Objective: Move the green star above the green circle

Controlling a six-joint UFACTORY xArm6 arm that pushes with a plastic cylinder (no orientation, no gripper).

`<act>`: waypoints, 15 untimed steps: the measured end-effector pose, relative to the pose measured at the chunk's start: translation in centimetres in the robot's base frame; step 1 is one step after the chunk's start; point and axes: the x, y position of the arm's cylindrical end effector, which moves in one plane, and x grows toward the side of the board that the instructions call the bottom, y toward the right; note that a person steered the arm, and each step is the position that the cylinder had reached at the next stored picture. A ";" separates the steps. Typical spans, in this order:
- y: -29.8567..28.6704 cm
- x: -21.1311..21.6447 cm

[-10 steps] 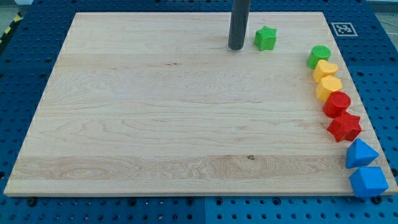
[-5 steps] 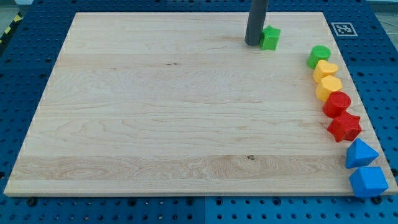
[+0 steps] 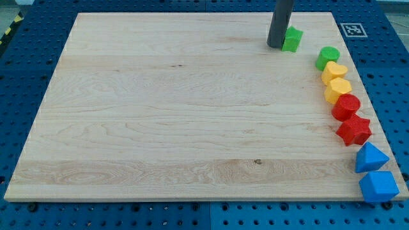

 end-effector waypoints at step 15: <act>0.6 1.6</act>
